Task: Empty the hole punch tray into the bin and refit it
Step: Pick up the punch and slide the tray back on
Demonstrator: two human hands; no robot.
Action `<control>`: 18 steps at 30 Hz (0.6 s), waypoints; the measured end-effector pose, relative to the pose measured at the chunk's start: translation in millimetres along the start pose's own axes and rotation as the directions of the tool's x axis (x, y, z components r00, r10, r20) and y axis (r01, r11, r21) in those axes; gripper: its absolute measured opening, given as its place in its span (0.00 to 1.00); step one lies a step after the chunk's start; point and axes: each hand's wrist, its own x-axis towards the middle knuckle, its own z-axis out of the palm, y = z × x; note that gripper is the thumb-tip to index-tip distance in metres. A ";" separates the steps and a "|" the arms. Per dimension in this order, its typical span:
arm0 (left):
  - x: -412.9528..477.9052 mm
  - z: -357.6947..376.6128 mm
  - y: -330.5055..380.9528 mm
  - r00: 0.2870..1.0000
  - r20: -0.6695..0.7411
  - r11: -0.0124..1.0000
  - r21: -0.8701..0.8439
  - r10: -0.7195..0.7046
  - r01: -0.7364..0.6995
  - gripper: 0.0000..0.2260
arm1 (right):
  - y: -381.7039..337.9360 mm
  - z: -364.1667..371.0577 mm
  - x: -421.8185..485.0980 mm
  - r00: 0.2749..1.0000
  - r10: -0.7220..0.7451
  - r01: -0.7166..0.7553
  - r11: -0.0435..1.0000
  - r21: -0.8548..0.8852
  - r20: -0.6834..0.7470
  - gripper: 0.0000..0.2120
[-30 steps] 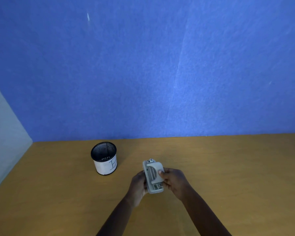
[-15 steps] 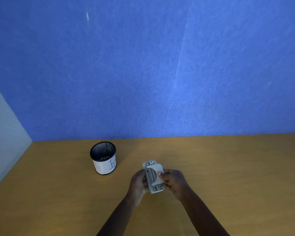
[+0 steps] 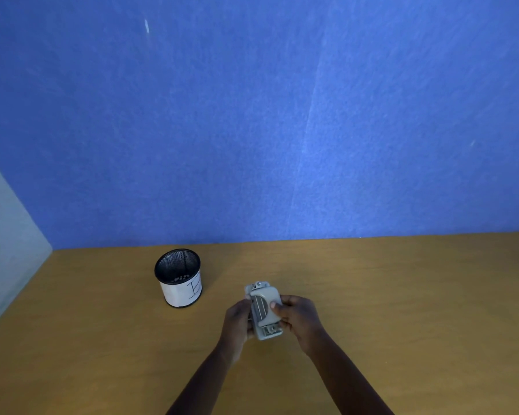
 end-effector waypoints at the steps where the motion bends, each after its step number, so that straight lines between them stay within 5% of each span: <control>1: 0.9 0.3 0.6 1.000 0.013 0.999 -0.046 -0.022 0.023 0.18 | 0.6 -1.1 -0.5 1.000 -0.009 0.009 1.000 0.005 0.010 0.11; 6: 2.9 2.7 10.1 0.985 0.150 0.895 -0.423 -0.085 0.142 0.27 | 3.5 -0.4 -3.7 0.995 -0.040 0.040 0.999 -0.006 0.087 0.12; 9: 1.4 1.5 10.1 0.971 0.227 0.860 -0.478 -0.074 0.177 0.33 | 3.2 2.1 -4.1 0.994 -0.049 0.052 0.998 -0.026 0.103 0.12; 18: 4.2 2.4 16.3 0.968 0.231 0.848 -0.491 -0.097 0.202 0.22 | 2.5 1.6 -2.7 0.993 -0.088 0.093 0.994 -0.055 0.081 0.10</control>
